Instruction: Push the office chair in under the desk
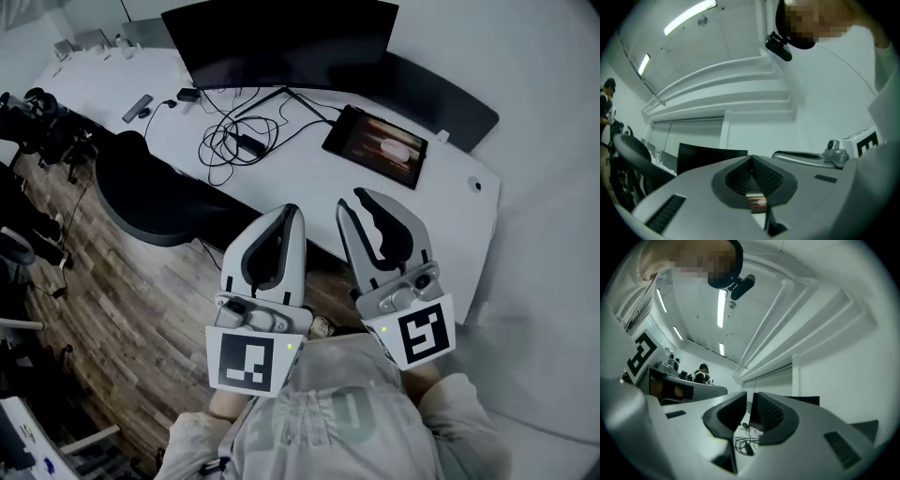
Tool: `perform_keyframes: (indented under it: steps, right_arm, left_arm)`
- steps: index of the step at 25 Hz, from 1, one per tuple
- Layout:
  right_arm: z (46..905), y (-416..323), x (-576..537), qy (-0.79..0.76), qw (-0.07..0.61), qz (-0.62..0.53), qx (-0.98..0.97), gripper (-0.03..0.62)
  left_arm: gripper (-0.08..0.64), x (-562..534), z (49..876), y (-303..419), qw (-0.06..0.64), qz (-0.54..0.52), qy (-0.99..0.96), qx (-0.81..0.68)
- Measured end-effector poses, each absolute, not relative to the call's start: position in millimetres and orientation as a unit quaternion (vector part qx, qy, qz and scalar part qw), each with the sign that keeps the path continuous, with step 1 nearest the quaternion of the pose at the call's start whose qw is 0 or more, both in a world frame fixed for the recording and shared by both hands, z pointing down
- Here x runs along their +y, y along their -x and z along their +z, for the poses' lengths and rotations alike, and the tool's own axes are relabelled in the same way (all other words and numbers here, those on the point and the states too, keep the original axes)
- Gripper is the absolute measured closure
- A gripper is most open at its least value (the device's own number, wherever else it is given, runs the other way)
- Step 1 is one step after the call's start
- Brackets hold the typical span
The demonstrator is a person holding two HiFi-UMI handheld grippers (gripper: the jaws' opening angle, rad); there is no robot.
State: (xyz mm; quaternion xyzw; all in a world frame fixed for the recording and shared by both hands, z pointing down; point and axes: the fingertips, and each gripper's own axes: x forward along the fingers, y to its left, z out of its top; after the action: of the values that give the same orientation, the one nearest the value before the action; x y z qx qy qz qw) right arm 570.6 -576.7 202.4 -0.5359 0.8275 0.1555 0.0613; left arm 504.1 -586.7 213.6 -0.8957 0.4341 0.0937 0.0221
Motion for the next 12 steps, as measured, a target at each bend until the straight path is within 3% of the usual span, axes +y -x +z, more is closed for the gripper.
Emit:
perform_keyframes:
  steps: [5, 12]
  right_arm:
    - [237, -602, -568, 0.591, 0.056, 0.093, 0.800, 0.571]
    - [254, -616, -565, 0.620, 0.039, 0.071, 0.781, 0.572]
  left_arm:
    - [0.545, -586, 247, -536, -0.003, 0.070, 0.915, 0.396]
    - [0.545, -597, 264, -546, -0.015, 0.047, 0.923, 0.382]
